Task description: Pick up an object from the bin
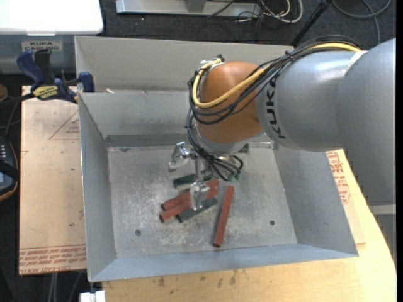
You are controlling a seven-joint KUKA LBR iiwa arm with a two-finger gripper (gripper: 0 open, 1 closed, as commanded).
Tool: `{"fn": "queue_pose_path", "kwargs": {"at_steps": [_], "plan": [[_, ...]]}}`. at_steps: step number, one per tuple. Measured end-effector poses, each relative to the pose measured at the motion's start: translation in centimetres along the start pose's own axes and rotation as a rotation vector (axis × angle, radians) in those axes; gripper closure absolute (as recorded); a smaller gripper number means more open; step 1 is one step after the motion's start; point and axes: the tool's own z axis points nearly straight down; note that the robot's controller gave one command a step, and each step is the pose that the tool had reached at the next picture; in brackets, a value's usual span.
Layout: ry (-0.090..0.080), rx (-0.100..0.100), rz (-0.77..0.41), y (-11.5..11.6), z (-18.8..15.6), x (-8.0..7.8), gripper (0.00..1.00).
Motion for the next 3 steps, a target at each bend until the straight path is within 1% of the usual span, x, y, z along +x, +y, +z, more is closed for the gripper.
{"fn": "queue_pose_path", "kwargs": {"at_steps": [1, 2, 3], "plan": [[-0.006, 0.002, -0.281, -0.19, 3.36, -1.49, 0.00], [-0.020, 0.001, -0.191, -0.77, 4.12, -1.29, 1.00], [-0.020, 0.001, -0.191, -0.77, 4.12, -1.29, 1.00]]}}
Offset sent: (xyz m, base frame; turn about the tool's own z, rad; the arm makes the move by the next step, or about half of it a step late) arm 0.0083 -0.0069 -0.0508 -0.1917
